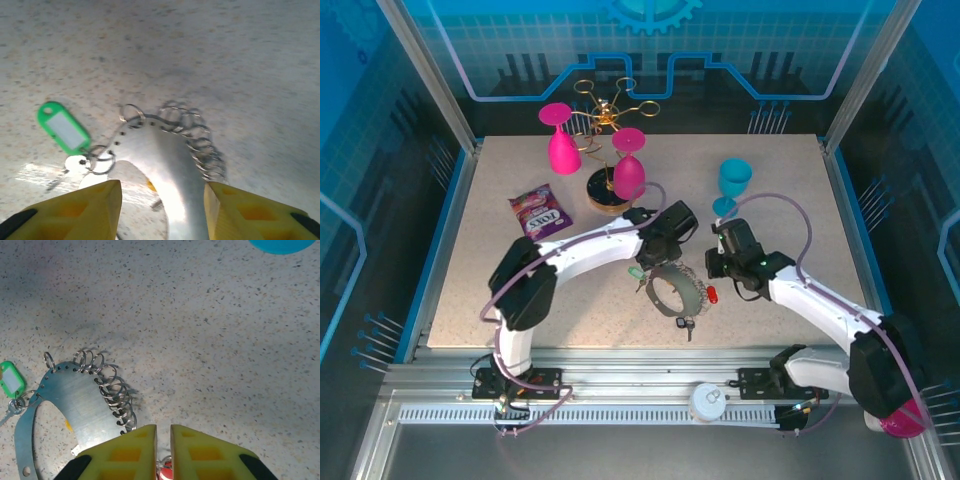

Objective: Put the keys on the keyring

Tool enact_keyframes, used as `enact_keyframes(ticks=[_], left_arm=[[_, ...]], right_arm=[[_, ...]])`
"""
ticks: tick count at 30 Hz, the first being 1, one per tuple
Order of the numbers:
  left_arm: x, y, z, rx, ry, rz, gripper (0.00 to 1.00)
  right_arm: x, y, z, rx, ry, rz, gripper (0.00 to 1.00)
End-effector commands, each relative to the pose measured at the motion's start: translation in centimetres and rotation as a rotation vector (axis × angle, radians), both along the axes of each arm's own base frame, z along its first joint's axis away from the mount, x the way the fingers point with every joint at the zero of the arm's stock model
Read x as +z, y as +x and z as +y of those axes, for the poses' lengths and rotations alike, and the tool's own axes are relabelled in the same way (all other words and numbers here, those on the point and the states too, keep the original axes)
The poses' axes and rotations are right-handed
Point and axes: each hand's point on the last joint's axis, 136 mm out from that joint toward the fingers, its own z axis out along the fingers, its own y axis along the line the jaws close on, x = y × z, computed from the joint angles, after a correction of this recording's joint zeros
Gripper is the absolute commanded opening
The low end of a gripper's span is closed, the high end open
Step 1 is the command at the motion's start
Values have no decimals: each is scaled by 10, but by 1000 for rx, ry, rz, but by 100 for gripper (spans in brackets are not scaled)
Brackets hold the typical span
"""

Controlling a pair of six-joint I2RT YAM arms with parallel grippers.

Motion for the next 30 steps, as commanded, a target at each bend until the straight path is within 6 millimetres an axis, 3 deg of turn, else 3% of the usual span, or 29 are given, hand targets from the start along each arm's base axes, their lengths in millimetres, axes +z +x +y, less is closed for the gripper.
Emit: enact_keyframes(ticks=[1,15,30], left_arm=[[-10,-12,26,56,181,72,47],[-45,20,6,3,273,65,44],[-69,16,16,39,339,108,32]], right_arm=[[7,2,-8,-34,8,-49,16],[14,-5,-4,8,44,-91,15],[13,-5,-6,1,49,-100,13]])
